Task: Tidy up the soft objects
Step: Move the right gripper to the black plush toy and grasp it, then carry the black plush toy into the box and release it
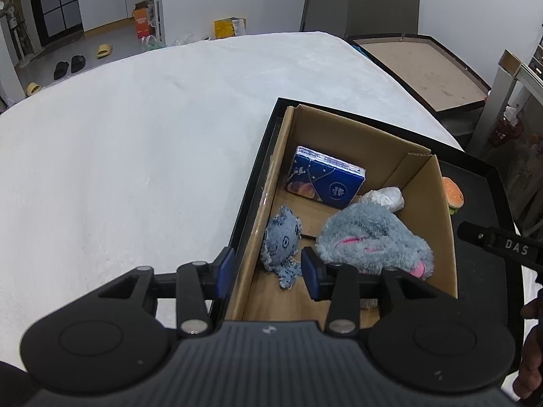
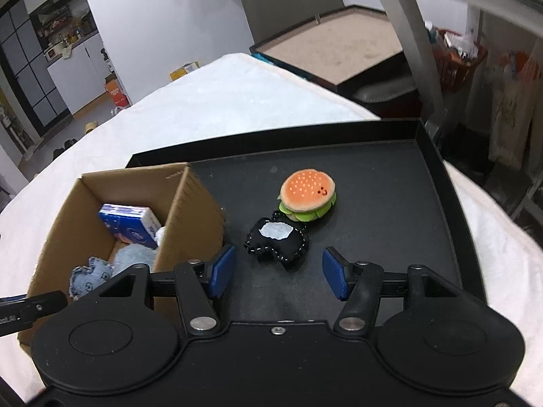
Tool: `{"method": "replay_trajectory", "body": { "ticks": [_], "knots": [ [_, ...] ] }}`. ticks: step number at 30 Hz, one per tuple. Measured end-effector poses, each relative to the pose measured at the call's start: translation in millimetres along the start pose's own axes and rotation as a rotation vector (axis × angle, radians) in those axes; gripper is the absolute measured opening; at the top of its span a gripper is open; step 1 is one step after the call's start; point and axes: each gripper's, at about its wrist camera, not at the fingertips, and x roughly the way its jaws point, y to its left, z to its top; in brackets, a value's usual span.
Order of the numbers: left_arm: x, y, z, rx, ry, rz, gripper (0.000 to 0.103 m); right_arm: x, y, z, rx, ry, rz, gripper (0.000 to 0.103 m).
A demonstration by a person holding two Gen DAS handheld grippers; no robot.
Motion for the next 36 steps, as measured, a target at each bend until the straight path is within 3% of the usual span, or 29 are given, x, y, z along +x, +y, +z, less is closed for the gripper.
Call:
{"method": "replay_trajectory", "body": {
  "ticks": [18,23,24,27,36],
  "knots": [
    [16.0,-9.2,8.2,-0.019,0.014,0.044,0.043,54.4,-16.5,13.8,0.056,0.018,0.012,0.055],
    [20.9,-9.1,9.6,-0.023,0.026,0.056,0.043,63.9,-9.8,6.5,0.008,0.092,0.009,0.054],
    [21.8,-9.6,9.5,-0.021,0.03,0.057,0.043,62.2,-7.8,4.2,-0.012,0.088,0.001,0.052],
    [21.9,-11.8,8.9,-0.013,0.033,0.056,0.043,56.3,-8.0,1.1,-0.011,0.111,0.012,0.032],
    [16.7,-11.3,7.9,-0.008,0.027,0.059,0.043,30.9,-15.4,-8.5,0.021,0.136,-0.008,0.026]
  ]
}}
